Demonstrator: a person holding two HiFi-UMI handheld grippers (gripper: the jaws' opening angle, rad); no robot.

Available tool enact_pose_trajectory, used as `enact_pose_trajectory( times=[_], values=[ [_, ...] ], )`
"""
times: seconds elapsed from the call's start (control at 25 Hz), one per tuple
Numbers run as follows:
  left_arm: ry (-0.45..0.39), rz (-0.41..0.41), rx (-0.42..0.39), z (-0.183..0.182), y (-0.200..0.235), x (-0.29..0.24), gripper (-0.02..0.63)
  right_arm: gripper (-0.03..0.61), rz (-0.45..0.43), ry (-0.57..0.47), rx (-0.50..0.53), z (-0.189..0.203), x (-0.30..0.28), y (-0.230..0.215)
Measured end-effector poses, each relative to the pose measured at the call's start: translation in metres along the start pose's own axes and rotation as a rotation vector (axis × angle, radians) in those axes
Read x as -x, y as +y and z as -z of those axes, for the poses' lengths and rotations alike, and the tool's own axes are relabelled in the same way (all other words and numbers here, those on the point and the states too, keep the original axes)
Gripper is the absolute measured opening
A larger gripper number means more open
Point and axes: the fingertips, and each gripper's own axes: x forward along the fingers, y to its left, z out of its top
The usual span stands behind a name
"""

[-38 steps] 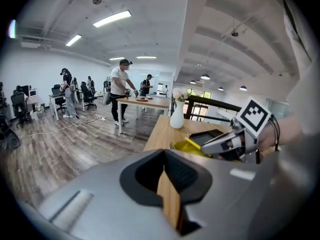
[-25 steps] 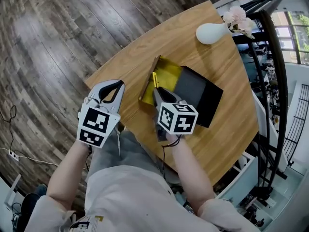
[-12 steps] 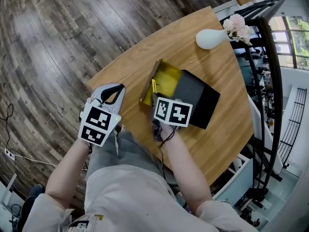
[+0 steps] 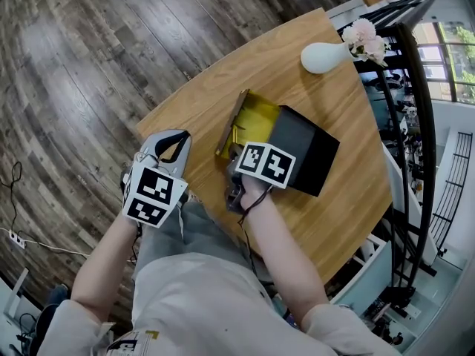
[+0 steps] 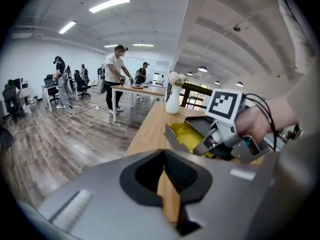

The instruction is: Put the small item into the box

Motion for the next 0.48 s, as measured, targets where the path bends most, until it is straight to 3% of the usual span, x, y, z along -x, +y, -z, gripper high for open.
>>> enact_pose_trajectory(
  times=[0.48],
  values=[
    [-0.02,-0.039,-0.009,-0.004,0.005,0.011,0.002,0.098,0.01,-0.051,-0.027,0.0,-0.005,-0.001]
  ],
)
